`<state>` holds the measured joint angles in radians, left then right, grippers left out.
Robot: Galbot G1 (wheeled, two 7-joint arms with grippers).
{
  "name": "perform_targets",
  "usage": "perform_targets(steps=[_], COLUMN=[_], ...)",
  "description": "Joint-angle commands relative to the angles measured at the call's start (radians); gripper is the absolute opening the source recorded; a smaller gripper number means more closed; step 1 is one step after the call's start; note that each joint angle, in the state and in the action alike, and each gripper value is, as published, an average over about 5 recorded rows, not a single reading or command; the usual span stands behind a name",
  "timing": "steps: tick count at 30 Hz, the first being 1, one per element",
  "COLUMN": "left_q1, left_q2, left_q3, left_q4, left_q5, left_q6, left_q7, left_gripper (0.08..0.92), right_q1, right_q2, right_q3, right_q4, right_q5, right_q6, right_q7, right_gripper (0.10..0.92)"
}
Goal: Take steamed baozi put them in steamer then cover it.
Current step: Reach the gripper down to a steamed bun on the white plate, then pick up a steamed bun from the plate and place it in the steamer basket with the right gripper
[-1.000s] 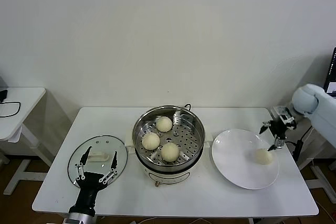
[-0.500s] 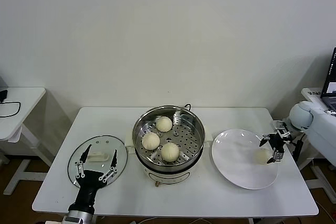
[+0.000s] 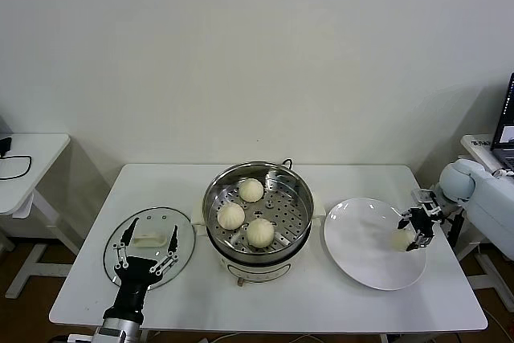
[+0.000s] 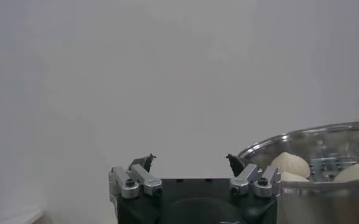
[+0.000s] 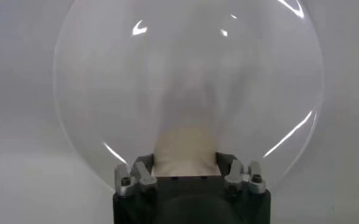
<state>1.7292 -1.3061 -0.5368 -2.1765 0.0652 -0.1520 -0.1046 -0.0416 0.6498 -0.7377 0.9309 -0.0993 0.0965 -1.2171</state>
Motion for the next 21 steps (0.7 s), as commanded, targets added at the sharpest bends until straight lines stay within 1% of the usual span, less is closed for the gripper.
perform_targets(steps=[1,5,10,15,18,21], left_q1=[-0.004,-0.012,-0.035,-0.044,-0.044,-0.044], left_q2=[0.002,0.008,0.030,0.033,0.032,0.031], left_q3=[-0.003,0.001,0.013,0.009,0.011,0.014], left_q4=[-0.005,-0.004,0.006,-0.004,-0.004,-0.002], left_q5=[-0.002,-0.005,-0.007,-0.020,-0.021,-0.021], left_q6=[0.005,0.010,0.016,0.022,0.022,0.020], left_q7=[-0.001,-0.001,-0.001,-0.003,-0.003,-0.004], left_gripper=[0.823,0.823,0.823,0.823,0.823,0.823], right_q1=[0.057,0.215,0.519,0.766,0.836,0.875], right_q2=[-0.013,-0.032,-0.013,0.066,0.134,0.212], right_q3=[-0.057,-0.163,-0.411,-0.585,-0.625,-0.645], right_q4=[0.039,0.117,0.210,0.301,0.345,0.376], right_q5=[0.004,0.073,0.260,0.451,0.556,0.629], right_q6=[0.002,-0.002,-0.030,-0.090,-0.129,-0.160], right_q7=[-0.007,-0.050,-0.097,-0.101,-0.087,-0.072], right_gripper=[0.636,0.628,0.628,0.622,0.620,0.620])
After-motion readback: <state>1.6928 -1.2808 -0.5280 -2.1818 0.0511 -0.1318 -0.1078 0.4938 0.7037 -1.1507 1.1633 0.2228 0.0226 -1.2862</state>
